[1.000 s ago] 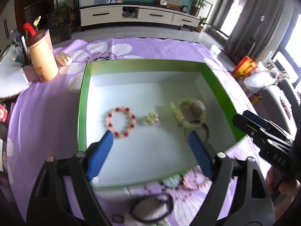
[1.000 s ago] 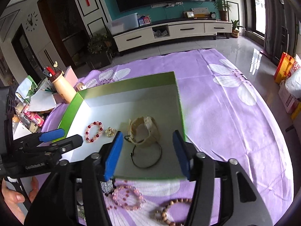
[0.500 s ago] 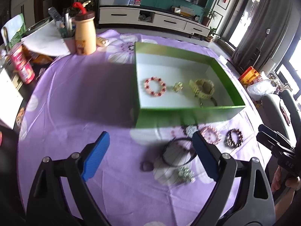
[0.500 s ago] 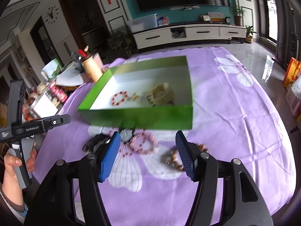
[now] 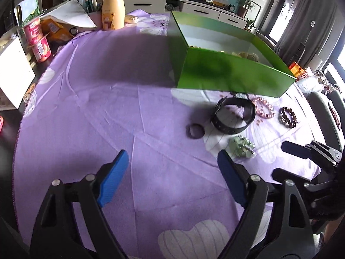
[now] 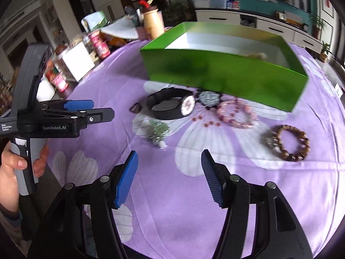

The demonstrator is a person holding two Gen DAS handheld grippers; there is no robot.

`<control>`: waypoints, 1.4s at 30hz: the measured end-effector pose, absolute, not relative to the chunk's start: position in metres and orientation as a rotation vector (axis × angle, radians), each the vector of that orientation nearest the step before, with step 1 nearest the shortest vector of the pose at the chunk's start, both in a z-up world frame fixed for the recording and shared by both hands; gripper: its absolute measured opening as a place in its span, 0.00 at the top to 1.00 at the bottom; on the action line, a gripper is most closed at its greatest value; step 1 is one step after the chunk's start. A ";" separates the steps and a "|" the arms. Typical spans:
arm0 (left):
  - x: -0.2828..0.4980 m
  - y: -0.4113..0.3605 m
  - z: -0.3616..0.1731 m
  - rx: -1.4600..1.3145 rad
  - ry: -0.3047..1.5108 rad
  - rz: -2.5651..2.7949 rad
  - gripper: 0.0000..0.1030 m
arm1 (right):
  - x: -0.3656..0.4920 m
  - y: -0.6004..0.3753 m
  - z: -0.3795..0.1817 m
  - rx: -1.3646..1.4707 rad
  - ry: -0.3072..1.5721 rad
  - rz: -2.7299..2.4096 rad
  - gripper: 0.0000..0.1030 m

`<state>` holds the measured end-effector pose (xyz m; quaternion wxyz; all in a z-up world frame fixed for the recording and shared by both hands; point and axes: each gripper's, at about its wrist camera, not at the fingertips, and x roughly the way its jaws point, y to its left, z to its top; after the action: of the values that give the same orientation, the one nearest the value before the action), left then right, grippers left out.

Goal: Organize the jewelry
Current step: 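Grasp the green jade pendant with the right tool while the left tool grasps the small black ring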

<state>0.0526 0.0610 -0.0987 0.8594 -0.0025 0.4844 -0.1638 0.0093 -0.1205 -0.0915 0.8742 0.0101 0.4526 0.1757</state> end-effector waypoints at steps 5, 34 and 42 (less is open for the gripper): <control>0.054 0.068 -0.106 -0.008 1.013 -0.348 0.20 | 0.029 -0.093 -0.103 -0.068 0.968 0.379 0.51; 0.067 0.008 -0.116 0.200 0.913 -0.443 0.79 | 0.018 -0.135 -0.097 0.022 0.889 0.269 0.86; 0.063 0.008 -0.116 0.205 0.896 -0.448 0.81 | 0.017 -0.138 -0.095 0.026 0.882 0.255 0.86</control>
<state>0.0634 0.0076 -0.1163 0.8722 0.0979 0.4286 -0.2144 0.0173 -0.1378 -0.0949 0.8965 0.0124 0.4255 0.1231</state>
